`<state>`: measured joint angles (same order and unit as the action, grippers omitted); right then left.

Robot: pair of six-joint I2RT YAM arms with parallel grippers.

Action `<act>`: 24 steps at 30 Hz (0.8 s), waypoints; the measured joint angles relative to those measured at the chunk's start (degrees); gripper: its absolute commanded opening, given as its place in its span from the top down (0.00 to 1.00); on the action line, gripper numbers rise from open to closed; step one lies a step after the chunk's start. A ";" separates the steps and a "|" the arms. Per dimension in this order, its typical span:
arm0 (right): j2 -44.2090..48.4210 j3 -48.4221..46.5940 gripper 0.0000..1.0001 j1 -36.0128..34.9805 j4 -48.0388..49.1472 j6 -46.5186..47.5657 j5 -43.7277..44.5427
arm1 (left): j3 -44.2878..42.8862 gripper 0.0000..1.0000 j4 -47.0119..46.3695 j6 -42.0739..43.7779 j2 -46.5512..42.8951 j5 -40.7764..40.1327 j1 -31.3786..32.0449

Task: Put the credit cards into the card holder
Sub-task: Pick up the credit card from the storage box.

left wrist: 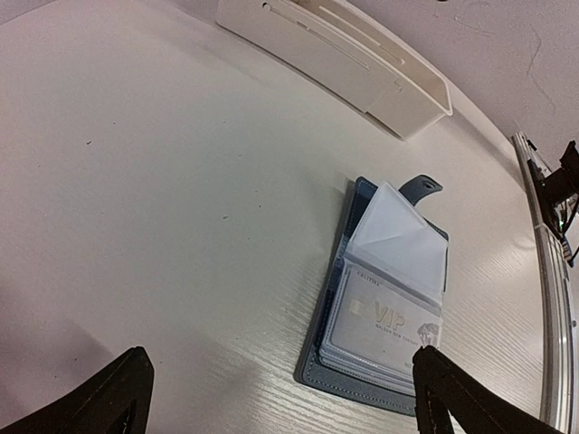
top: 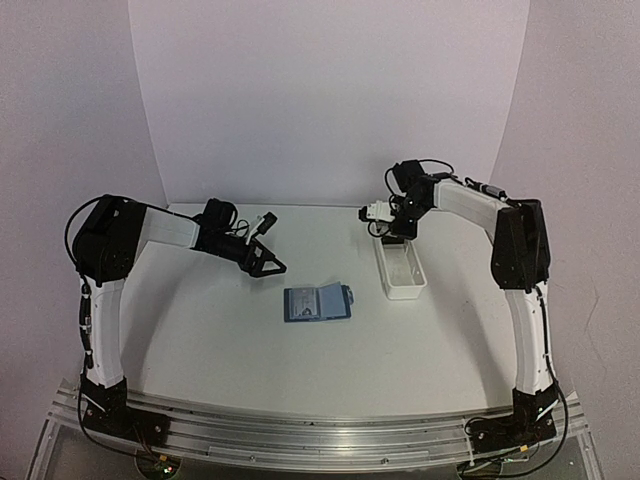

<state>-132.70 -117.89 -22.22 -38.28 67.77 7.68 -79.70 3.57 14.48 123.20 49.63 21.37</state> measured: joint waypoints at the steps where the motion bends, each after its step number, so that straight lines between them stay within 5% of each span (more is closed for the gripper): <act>1: 0.33 0.00 1.00 0.00 -0.57 0.15 0.13 | 0.00 0.00 0.00 -0.02 0.00 0.00 0.00; 24: 2.43 -1.29 1.00 -1.36 -4.68 4.85 6.80 | 0.00 0.01 -0.02 -1.01 0.00 0.20 0.00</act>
<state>-130.28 -119.17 -23.57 -42.96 72.62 14.48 -79.70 3.55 13.47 123.20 49.82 21.37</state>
